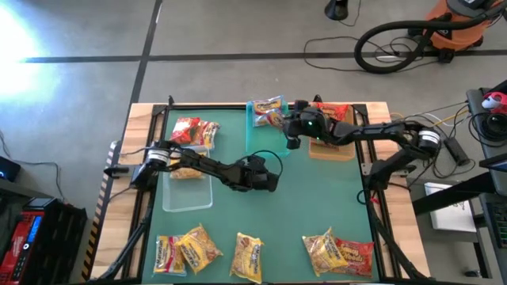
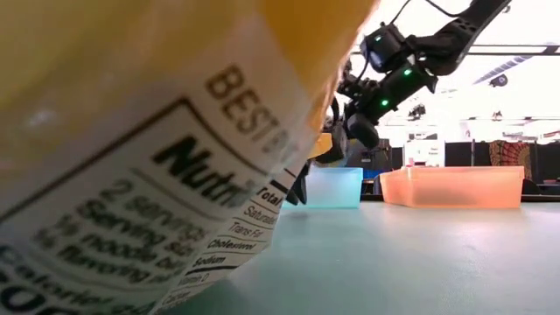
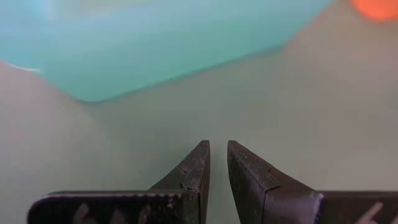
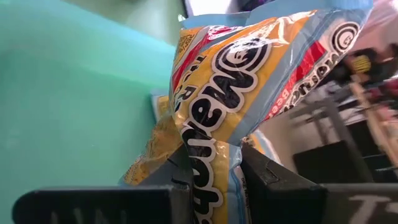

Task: Sort Maruchan noodles
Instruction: Put the right blue noodle pack into the blue bin, then put the top blue noodle pack into the blue bin

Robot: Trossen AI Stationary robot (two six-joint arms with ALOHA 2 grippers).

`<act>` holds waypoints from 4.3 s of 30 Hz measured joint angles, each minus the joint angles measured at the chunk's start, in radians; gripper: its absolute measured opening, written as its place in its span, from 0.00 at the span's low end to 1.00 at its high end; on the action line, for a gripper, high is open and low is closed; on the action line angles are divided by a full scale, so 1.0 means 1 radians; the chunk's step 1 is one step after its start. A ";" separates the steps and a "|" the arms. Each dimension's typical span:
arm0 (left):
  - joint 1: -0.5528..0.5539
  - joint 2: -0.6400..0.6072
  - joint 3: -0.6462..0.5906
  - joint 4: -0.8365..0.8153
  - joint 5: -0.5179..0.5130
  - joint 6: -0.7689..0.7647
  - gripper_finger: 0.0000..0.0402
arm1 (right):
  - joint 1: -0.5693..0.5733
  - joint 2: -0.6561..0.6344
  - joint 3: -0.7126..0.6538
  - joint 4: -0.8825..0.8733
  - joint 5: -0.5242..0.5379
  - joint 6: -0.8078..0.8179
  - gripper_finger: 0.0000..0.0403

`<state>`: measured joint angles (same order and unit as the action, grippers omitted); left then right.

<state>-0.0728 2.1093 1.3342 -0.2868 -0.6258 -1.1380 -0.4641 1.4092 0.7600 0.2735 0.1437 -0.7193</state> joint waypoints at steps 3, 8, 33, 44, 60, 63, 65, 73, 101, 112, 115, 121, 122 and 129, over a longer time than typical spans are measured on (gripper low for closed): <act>0.013 -0.054 -0.079 0.086 0.000 -0.003 0.10 | -0.016 0.033 0.046 -0.053 -0.022 -0.004 0.15; 0.016 -0.107 -0.175 0.151 0.001 0.002 0.10 | -0.034 0.084 0.121 -0.135 -0.061 -0.047 0.15; 0.017 -0.151 -0.248 0.173 0.035 0.003 0.10 | -0.054 0.249 0.456 -0.508 0.062 0.214 0.30; 0.015 -0.151 -0.248 0.175 0.056 0.003 0.10 | -0.051 0.155 0.543 -0.798 -0.218 0.616 0.27; 0.081 -0.312 -0.250 0.011 0.187 0.338 0.10 | 0.096 0.149 0.541 -0.931 -0.248 0.825 0.20; 0.117 -0.381 -0.251 -0.081 0.179 0.399 0.10 | 0.111 0.149 0.540 -0.922 -0.246 0.838 0.21; 0.147 -0.426 -0.256 -0.117 0.179 0.436 0.10 | 0.118 0.149 0.540 -0.912 -0.247 0.841 0.21; 0.343 -0.585 -0.368 -0.142 0.241 0.501 0.10 | 0.122 0.149 0.540 -0.792 -0.246 0.937 0.20; 0.728 -0.621 -0.446 -0.334 0.219 0.442 0.10 | 0.189 0.195 0.539 -0.342 -0.256 1.166 0.20; 0.728 -0.621 -0.599 -0.182 0.293 0.365 0.10 | 0.192 0.197 0.539 -0.343 -0.256 1.173 0.20; 0.728 -0.623 -0.616 -0.116 0.330 0.366 0.10 | 0.192 0.206 0.539 -0.344 -0.256 1.173 0.20; 0.726 -0.620 -0.616 -0.024 0.462 0.403 0.10 | 0.191 0.250 0.539 -0.346 -0.248 1.173 0.20; 0.725 -0.620 -0.614 -0.017 0.475 0.409 0.10 | 0.191 0.259 0.539 -0.344 -0.248 1.174 0.20; 0.717 -0.621 -0.592 0.011 0.586 0.444 0.10 | 0.194 0.330 0.539 -0.353 -0.256 1.218 0.20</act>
<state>0.6447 1.4885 0.7424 -0.2762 -0.0397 -0.6944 -0.2703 1.7394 1.2987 -0.0790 -0.1123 0.4984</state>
